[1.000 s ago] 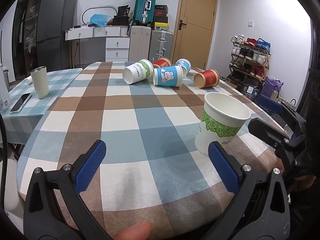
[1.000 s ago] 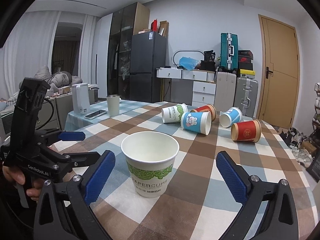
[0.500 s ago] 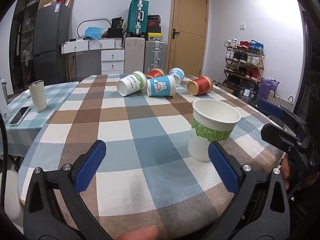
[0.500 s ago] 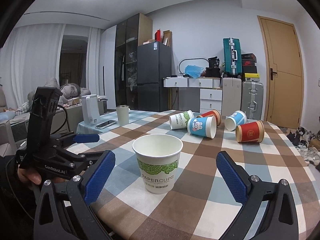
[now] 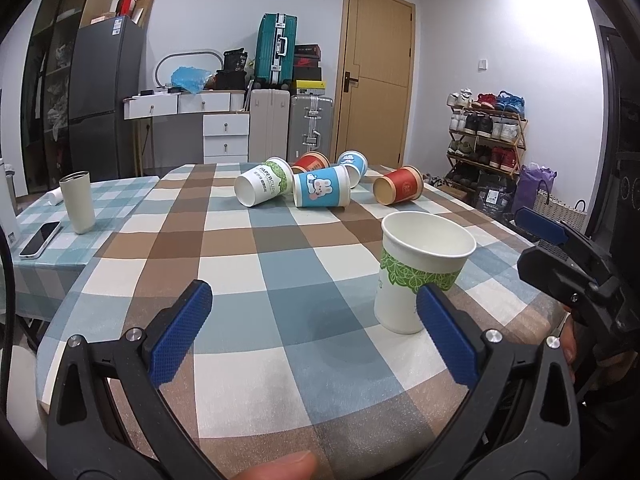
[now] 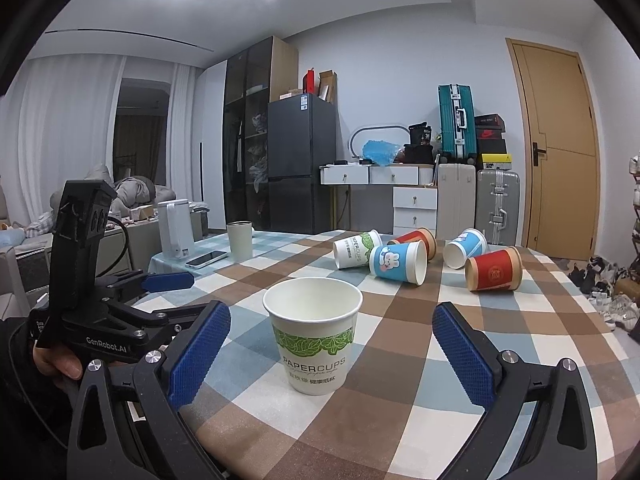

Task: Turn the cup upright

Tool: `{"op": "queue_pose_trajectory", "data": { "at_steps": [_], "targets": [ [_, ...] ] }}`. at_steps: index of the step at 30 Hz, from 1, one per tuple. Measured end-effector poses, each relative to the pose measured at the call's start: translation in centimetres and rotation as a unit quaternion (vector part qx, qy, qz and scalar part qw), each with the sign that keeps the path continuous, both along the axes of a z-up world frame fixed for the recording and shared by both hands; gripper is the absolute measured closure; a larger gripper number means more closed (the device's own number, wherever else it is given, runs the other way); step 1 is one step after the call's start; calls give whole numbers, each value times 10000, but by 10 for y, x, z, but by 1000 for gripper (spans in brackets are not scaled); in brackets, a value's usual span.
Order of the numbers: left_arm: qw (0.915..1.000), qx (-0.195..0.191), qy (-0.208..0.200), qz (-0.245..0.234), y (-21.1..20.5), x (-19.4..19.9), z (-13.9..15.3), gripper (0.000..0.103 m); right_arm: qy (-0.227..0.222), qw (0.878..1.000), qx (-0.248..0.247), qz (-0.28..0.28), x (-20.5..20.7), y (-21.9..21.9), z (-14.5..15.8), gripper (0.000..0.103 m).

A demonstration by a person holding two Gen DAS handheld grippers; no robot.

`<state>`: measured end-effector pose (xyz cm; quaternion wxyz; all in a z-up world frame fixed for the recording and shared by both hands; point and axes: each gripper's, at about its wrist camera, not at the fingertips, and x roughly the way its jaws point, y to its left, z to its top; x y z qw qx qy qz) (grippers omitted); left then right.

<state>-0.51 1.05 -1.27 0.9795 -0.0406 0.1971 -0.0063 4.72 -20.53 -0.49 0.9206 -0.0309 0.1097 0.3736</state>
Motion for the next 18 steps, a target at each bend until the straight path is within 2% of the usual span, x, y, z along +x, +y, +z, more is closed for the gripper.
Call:
{"op": "queue_pose_trajectory", "data": {
  "at_steps": [18],
  "targets": [
    [10000, 16, -8, 20, 0, -1, 1, 1, -39, 9999, -134, 44, -2, 5, -2, 0]
  ]
}}
